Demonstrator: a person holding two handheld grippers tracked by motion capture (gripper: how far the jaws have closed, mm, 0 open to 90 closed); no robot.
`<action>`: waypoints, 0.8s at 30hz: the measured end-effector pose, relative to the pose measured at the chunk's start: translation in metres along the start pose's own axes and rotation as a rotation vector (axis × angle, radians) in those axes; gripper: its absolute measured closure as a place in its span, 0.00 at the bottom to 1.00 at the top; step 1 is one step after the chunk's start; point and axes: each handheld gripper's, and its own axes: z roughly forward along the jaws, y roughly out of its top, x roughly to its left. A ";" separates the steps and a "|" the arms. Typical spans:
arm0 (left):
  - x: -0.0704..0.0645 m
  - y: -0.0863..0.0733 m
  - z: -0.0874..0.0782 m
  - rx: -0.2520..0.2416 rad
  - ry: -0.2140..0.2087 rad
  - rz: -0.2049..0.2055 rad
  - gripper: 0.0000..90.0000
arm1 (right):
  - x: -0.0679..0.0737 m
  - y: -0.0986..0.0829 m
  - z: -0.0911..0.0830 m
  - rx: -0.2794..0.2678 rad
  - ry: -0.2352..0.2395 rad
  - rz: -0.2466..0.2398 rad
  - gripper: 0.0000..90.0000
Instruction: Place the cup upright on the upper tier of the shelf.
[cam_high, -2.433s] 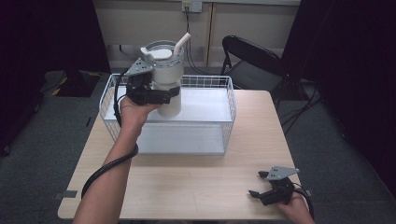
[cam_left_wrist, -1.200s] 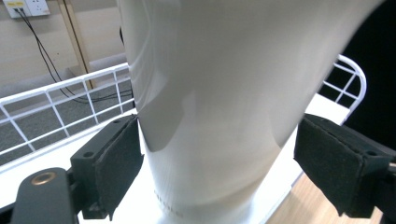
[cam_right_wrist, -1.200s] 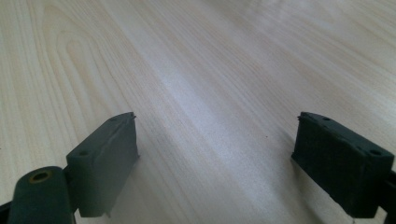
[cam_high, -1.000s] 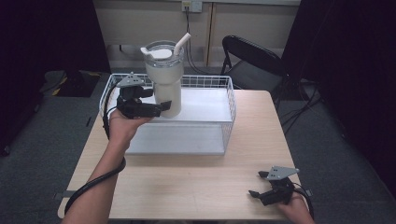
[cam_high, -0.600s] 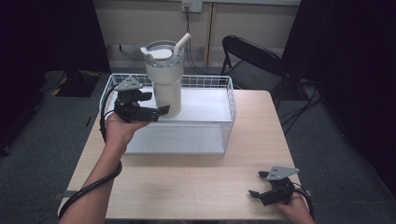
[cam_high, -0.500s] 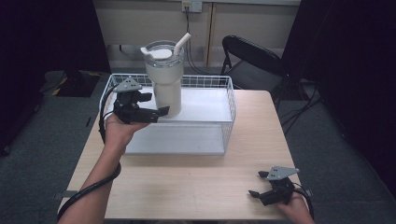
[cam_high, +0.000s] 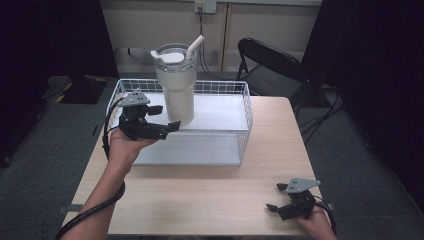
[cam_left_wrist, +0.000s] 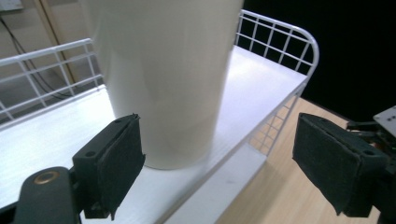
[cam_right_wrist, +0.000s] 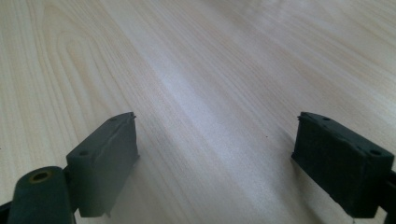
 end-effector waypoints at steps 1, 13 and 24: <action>-0.001 -0.001 -0.001 0.001 -0.002 0.003 0.17 | 0.000 0.000 0.000 0.000 0.000 0.000 0.14; -0.012 -0.009 -0.005 0.013 -0.038 0.026 0.17 | 0.000 0.000 0.000 0.001 0.000 -0.001 0.14; -0.019 -0.026 -0.004 0.017 -0.074 0.021 0.17 | 0.000 0.000 0.000 0.001 0.000 -0.001 0.14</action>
